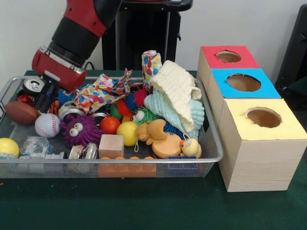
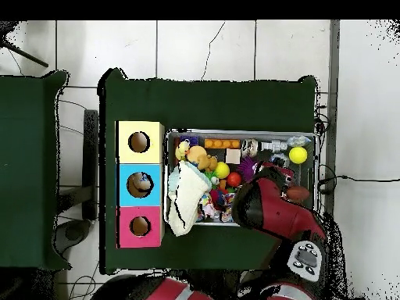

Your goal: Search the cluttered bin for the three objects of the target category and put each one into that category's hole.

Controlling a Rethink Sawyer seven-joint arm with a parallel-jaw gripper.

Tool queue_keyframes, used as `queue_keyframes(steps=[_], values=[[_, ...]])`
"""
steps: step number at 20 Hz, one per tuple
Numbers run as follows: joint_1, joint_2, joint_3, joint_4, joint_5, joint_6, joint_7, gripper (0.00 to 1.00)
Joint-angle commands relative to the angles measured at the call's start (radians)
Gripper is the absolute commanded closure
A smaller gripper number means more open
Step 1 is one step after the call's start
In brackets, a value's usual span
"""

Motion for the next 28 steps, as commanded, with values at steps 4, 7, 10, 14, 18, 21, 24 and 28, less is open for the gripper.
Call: queue_keyframes(steps=[4, 7, 10, 14, 18, 21, 24, 28], values=[[-0.048, -0.082, 0.090, 0.021, -0.022, 0.221, 0.097, 1.00], [-0.074, -0.053, 0.125, 0.000, -0.015, 0.219, 0.109, 1.00], [-0.103, -0.017, 0.167, 0.001, 0.002, 0.149, 0.161, 1.00], [-0.110, -0.005, 0.184, 0.014, 0.013, 0.112, 0.187, 1.00], [-0.109, 0.010, 0.198, 0.009, 0.030, 0.116, 0.195, 1.00], [-0.097, 0.015, 0.192, -0.002, 0.055, 0.152, 0.196, 1.00], [-0.090, 0.025, 0.196, -0.010, 0.076, 0.176, 0.198, 1.00], [-0.087, 0.035, 0.211, -0.015, 0.099, 0.205, 0.193, 1.00]])
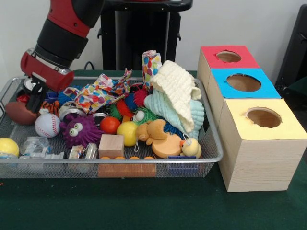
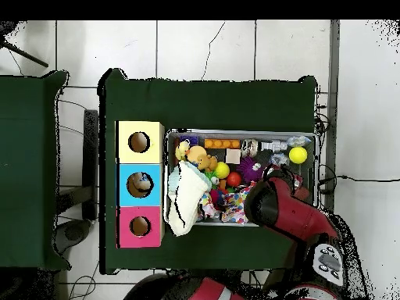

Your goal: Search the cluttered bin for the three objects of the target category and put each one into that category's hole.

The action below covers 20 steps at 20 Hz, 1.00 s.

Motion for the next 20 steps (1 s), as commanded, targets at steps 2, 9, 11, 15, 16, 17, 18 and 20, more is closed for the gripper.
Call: queue_keyframes(steps=[2, 9, 11, 15, 16, 17, 18, 20], values=[[0.006, 0.050, 0.156, -0.022, 0.074, 0.121, 0.182, 1.00], [0.020, 0.065, 0.158, -0.090, 0.106, 0.223, 0.142, 1.00], [0.026, 0.070, 0.157, -0.107, 0.113, 0.249, 0.136, 1.00], [0.049, 0.087, 0.152, -0.137, 0.143, 0.282, 0.154, 1.00], [0.051, 0.092, 0.154, -0.143, 0.147, 0.282, 0.157, 1.00], [0.057, 0.095, 0.153, -0.148, 0.152, 0.285, 0.160, 1.00], [0.071, 0.099, 0.140, -0.155, 0.162, 0.295, 0.167, 1.00], [0.101, 0.106, 0.109, -0.171, 0.181, 0.318, 0.179, 1.00]])
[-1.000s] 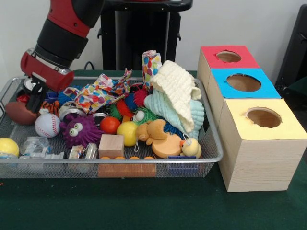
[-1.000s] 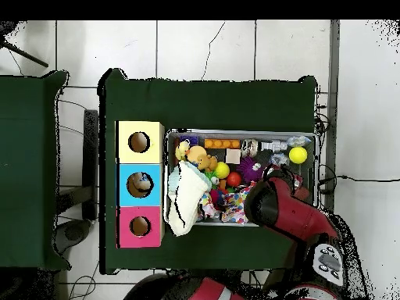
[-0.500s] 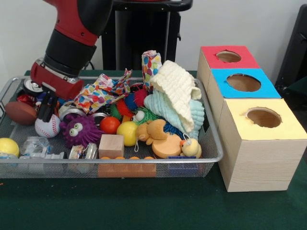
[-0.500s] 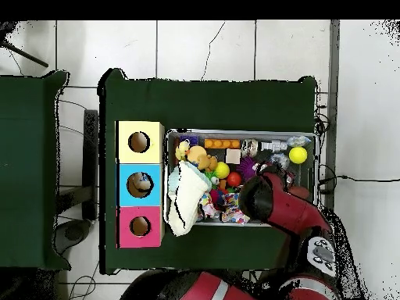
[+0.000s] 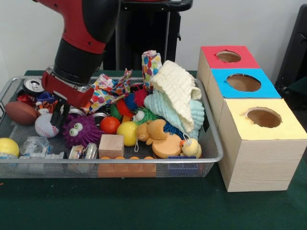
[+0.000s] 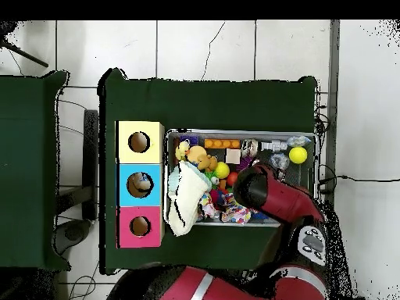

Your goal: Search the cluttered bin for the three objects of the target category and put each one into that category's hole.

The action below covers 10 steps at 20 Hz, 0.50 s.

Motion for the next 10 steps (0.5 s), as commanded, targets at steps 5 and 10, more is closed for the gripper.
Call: queue_keyframes(steps=[5, 10], values=[[0.095, 0.072, 0.032, -0.135, 0.100, 0.189, 0.174, 1.00], [0.099, 0.080, 0.024, -0.158, 0.096, 0.222, 0.152, 0.00]])
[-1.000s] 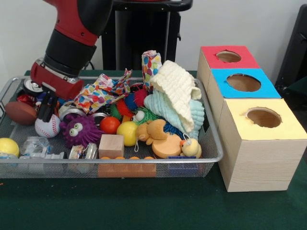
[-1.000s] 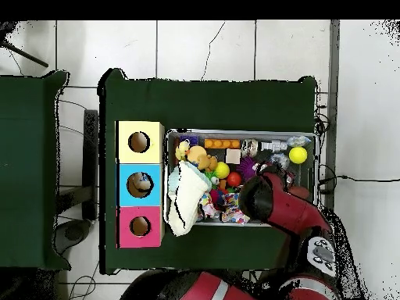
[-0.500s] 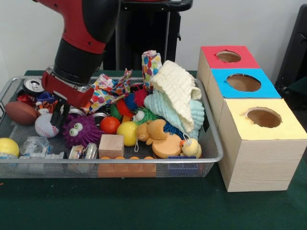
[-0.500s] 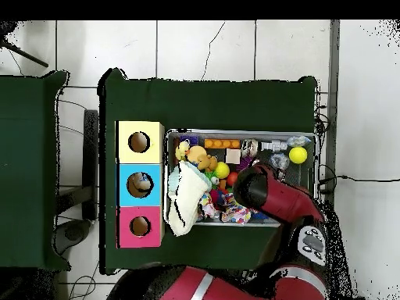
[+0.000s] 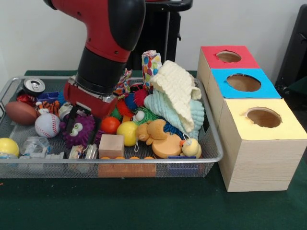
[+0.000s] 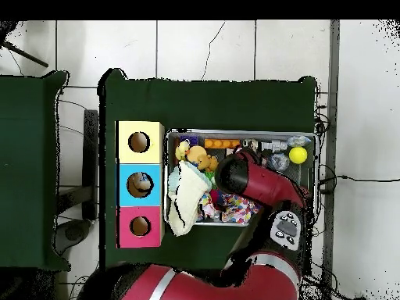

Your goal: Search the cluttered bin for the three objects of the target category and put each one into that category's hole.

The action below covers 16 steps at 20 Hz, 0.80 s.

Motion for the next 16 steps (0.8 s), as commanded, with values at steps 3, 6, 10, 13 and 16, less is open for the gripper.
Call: queue_keyframes(steps=[3, 6, 10, 13, 16], values=[[0.008, 0.052, 0.028, -0.097, 0.038, 0.142, 0.147, 0.00], [0.009, 0.044, -0.002, -0.093, 0.017, 0.163, 0.132, 0.00], [-0.045, 0.048, 0.000, -0.044, -0.027, 0.156, 0.093, 0.00], [-0.144, 0.074, 0.066, -0.041, -0.085, 0.112, 0.011, 0.00], [-0.215, 0.065, 0.099, -0.049, -0.158, 0.085, -0.063, 0.00]])
